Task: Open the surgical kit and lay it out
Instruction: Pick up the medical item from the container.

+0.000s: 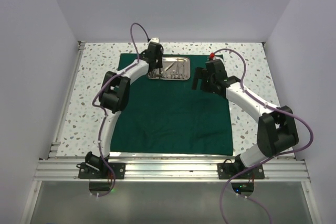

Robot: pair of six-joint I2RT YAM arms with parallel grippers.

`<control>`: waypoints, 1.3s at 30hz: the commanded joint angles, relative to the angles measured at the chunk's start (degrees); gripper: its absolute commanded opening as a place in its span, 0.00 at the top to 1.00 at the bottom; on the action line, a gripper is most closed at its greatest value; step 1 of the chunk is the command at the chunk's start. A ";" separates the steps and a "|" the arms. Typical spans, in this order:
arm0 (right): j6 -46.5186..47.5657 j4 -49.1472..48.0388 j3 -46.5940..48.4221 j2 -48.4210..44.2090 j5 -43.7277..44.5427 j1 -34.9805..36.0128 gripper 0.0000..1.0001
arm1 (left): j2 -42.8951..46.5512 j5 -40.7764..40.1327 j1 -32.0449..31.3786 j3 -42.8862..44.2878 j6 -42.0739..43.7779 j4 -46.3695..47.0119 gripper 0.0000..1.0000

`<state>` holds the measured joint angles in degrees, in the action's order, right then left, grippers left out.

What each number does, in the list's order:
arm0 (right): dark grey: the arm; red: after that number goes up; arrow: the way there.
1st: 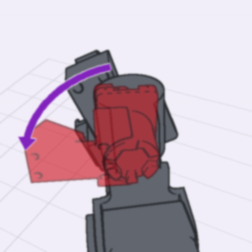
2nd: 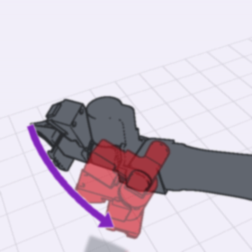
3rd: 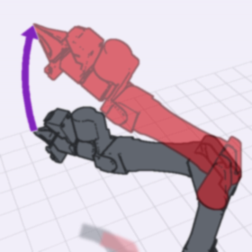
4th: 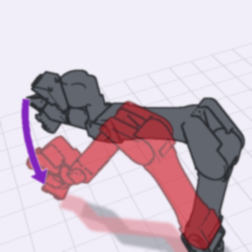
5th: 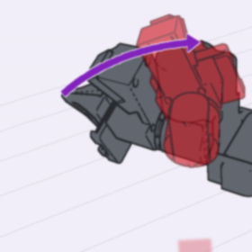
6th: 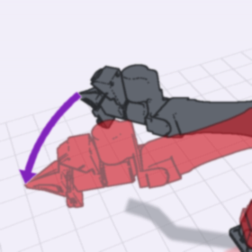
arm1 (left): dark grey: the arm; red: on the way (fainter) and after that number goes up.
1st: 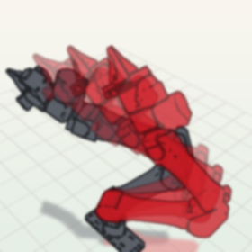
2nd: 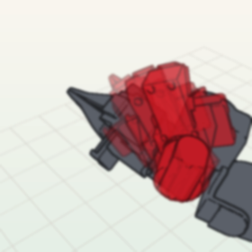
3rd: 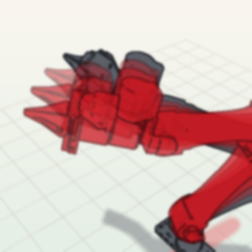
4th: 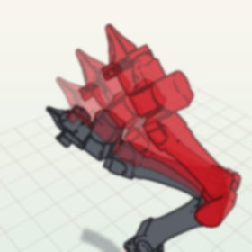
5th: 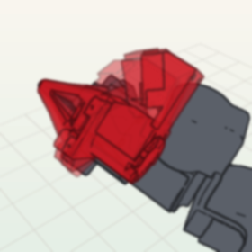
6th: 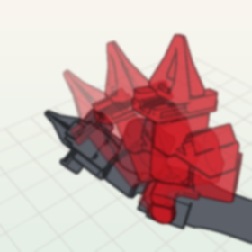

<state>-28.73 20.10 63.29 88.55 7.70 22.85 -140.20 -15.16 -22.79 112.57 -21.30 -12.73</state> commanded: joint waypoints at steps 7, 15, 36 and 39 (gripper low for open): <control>-0.98 -1.99 0.17 1.27 -2.61 0.00 0.02 | -5.34 -1.28 0.02 4.49 3.54 -8.18 0.61; -1.15 -2.26 0.17 2.15 -3.75 0.09 0.02 | -10.53 -2.25 0.11 10.38 5.48 -15.82 0.86; -1.33 -2.43 0.26 3.20 -3.93 0.09 0.02 | 1.94 -6.20 0.11 9.68 6.62 -12.76 1.00; -1.42 -2.34 0.26 3.21 -4.10 0.00 0.02 | 2.83 -5.76 0.02 9.68 6.62 -13.02 1.00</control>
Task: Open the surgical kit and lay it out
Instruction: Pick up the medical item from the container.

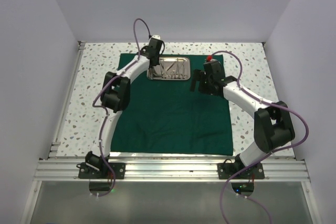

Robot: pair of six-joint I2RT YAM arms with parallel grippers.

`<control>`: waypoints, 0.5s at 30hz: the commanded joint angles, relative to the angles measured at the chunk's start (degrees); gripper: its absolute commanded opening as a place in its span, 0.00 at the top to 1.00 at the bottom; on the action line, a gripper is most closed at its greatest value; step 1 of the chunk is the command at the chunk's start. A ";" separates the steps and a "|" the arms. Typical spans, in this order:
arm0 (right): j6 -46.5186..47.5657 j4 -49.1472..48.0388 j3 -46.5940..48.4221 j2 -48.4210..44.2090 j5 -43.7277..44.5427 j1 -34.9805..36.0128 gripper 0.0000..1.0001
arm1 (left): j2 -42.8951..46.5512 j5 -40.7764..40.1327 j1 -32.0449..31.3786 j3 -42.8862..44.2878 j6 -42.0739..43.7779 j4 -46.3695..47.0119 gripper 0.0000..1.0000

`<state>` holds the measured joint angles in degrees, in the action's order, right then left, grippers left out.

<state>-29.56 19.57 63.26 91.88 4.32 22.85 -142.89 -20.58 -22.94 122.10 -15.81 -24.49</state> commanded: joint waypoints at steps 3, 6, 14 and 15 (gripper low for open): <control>-0.58 -1.82 0.28 -0.20 -0.89 0.09 0.02 | 6.13 -0.86 0.26 -0.46 0.43 -2.05 1.00; -0.76 -2.08 0.28 0.14 -0.98 0.00 0.01 | 8.24 -0.25 0.26 -3.88 -0.44 -1.09 1.00; -1.11 -2.43 0.02 0.15 -1.94 0.09 0.01 | 15.53 0.62 0.26 -11.71 -1.67 1.37 1.00; -1.11 -2.52 -0.16 -0.03 -1.77 0.09 0.02 | 16.32 1.06 0.26 -12.58 -1.85 1.72 1.00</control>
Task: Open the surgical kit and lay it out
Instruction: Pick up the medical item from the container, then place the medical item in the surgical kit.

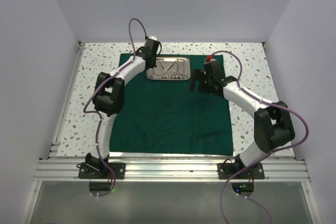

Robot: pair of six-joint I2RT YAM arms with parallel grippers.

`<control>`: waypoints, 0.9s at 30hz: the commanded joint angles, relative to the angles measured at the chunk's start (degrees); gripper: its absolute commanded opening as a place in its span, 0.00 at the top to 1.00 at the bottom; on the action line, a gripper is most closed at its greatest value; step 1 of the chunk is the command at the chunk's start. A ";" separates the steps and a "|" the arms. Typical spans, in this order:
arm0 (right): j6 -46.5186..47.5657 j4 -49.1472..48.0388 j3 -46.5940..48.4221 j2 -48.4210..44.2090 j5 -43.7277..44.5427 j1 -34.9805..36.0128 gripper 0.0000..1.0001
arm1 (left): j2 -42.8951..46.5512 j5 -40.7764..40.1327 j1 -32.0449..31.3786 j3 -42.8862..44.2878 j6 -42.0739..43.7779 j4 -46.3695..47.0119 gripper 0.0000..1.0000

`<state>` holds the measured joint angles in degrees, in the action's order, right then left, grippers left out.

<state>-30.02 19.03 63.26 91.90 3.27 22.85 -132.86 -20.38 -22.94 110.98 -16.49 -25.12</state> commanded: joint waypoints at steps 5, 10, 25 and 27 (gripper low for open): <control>-0.83 -2.15 -0.25 -0.14 -1.24 0.00 0.02 | 15.51 2.01 -1.40 -13.39 -4.07 5.07 1.00; -1.18 -2.68 -0.77 -0.93 -1.25 0.00 0.02 | 27.10 -0.45 -5.96 -32.71 -7.94 10.35 1.00; -1.09 -3.12 -1.65 -1.72 0.69 0.09 0.02 | 47.16 -10.30 -23.55 -67.36 -25.34 17.02 1.00; -0.92 -3.21 -1.74 -1.55 0.69 0.00 0.02 | 47.69 -8.64 -23.82 -69.83 -27.89 18.26 1.00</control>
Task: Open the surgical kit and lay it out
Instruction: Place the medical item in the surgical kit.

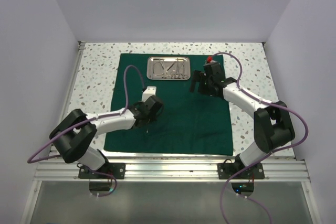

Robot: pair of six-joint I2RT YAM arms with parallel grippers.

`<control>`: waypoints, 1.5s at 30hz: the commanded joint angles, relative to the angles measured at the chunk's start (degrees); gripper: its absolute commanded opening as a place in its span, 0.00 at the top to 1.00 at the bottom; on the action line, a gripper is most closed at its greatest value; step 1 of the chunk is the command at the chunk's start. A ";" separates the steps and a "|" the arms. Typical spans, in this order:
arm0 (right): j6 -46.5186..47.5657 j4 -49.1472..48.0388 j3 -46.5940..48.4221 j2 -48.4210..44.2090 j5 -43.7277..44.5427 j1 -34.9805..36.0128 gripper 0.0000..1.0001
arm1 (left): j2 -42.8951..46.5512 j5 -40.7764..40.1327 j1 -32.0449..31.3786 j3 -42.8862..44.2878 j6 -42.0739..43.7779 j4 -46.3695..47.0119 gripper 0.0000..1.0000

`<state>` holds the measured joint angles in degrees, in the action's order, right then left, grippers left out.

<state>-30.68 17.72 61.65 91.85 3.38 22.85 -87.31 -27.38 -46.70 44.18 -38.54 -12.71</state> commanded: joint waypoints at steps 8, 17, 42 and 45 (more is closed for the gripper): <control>-0.09 -1.63 0.05 -1.24 1.37 0.09 0.02 | -1.98 -4.52 -7.88 3.35 -7.60 9.73 1.00; 0.09 -1.37 0.23 -0.45 1.55 0.00 0.02 | -8.13 -6.99 -8.41 8.99 -7.59 10.25 1.00; -0.09 -1.72 0.49 1.57 0.49 0.09 0.02 | -0.93 -12.87 -8.07 13.90 -8.15 5.93 0.18; -0.17 -1.81 0.40 1.49 0.23 0.00 0.02 | -3.12 -11.66 -2.12 18.65 -0.41 8.65 0.18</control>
<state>-30.63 17.67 61.65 93.43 3.49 22.85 -90.41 -35.68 -54.59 57.60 -47.72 -7.51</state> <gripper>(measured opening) 0.985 0.821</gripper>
